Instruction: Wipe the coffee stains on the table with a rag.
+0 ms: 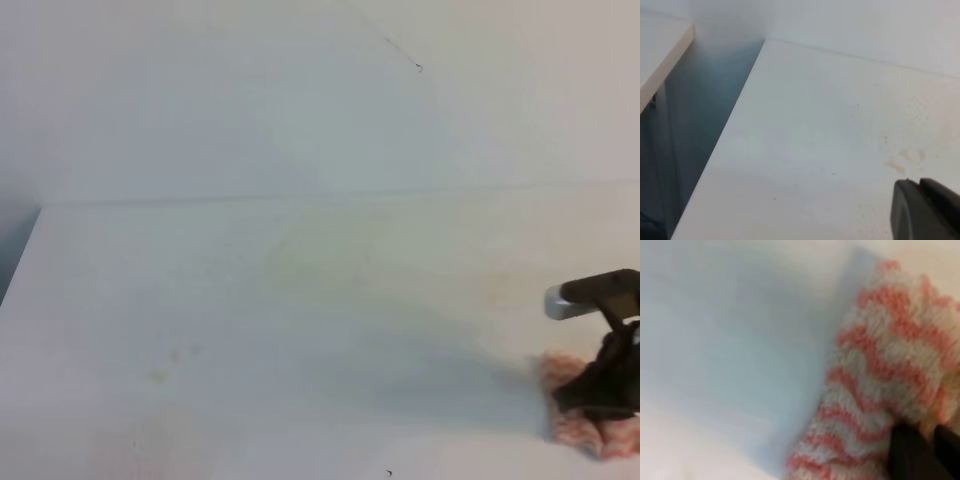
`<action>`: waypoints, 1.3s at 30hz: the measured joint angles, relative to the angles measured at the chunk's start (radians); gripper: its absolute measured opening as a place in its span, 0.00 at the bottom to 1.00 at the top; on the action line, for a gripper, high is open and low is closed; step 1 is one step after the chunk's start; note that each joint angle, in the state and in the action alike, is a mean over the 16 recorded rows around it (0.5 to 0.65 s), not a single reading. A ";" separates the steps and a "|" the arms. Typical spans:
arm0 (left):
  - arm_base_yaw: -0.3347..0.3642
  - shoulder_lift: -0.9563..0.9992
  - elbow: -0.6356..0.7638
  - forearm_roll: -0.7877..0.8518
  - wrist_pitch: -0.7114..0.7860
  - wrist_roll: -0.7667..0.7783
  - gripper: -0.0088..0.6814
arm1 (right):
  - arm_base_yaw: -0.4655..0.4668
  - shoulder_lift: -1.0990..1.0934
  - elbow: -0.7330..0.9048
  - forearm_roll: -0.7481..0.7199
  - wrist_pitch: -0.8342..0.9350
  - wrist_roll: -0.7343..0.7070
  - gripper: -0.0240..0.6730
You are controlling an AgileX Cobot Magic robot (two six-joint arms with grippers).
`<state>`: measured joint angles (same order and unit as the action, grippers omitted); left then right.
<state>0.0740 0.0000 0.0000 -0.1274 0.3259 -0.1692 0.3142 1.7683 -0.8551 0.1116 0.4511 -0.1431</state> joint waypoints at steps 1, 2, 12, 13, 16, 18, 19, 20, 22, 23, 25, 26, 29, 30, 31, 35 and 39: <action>0.000 0.000 0.000 0.000 0.000 0.000 0.01 | -0.016 -0.011 0.012 0.008 -0.002 -0.007 0.03; 0.000 0.000 0.000 0.000 0.000 0.000 0.01 | -0.029 -0.020 0.020 0.018 -0.005 -0.015 0.03; 0.000 0.000 0.000 0.000 0.000 -0.001 0.01 | 0.081 0.084 -0.104 0.206 0.000 -0.116 0.03; 0.000 0.000 0.000 0.000 0.000 -0.002 0.01 | 0.108 0.111 -0.135 0.226 0.007 -0.123 0.03; 0.000 0.000 0.000 0.000 0.000 -0.002 0.01 | 0.193 0.197 -0.247 0.272 0.039 -0.135 0.03; 0.000 0.000 0.000 0.000 0.000 -0.003 0.01 | 0.249 0.250 -0.328 0.287 0.054 -0.129 0.03; 0.000 0.000 0.000 0.000 0.000 -0.003 0.01 | 0.275 0.274 -0.369 0.289 0.060 -0.120 0.03; 0.000 0.000 0.000 0.000 0.000 -0.003 0.01 | 0.298 0.295 -0.409 0.288 0.065 -0.108 0.03; 0.000 0.000 0.000 0.000 0.000 -0.003 0.01 | 0.338 0.329 -0.484 0.279 0.076 -0.084 0.03; 0.000 0.000 0.000 0.000 0.000 -0.003 0.01 | 0.354 0.340 -0.518 0.272 0.083 -0.072 0.03; 0.000 0.000 0.000 0.000 0.000 -0.003 0.01 | 0.375 0.352 -0.577 0.250 0.099 -0.045 0.03; 0.000 0.000 0.000 0.000 0.000 -0.003 0.01 | 0.381 0.353 -0.602 0.237 0.107 -0.030 0.03; 0.000 0.000 0.000 0.000 0.000 -0.003 0.01 | 0.379 0.336 -0.654 0.188 0.127 0.012 0.03; 0.000 0.000 0.000 0.000 0.000 -0.003 0.01 | 0.373 0.326 -0.664 0.171 0.132 0.024 0.03; 0.000 0.000 0.000 0.000 0.000 -0.003 0.01 | 0.363 0.315 -0.671 0.154 0.138 0.035 0.03; 0.000 0.000 0.000 0.000 0.000 -0.002 0.01 | 0.303 0.276 -0.678 0.099 0.178 0.068 0.03; 0.000 0.000 0.000 0.000 0.000 -0.001 0.01 | 0.236 0.260 -0.671 0.061 0.222 0.098 0.06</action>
<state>0.0740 0.0000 0.0000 -0.1278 0.3259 -0.1707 0.5507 2.0283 -1.5257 0.1727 0.6734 -0.0449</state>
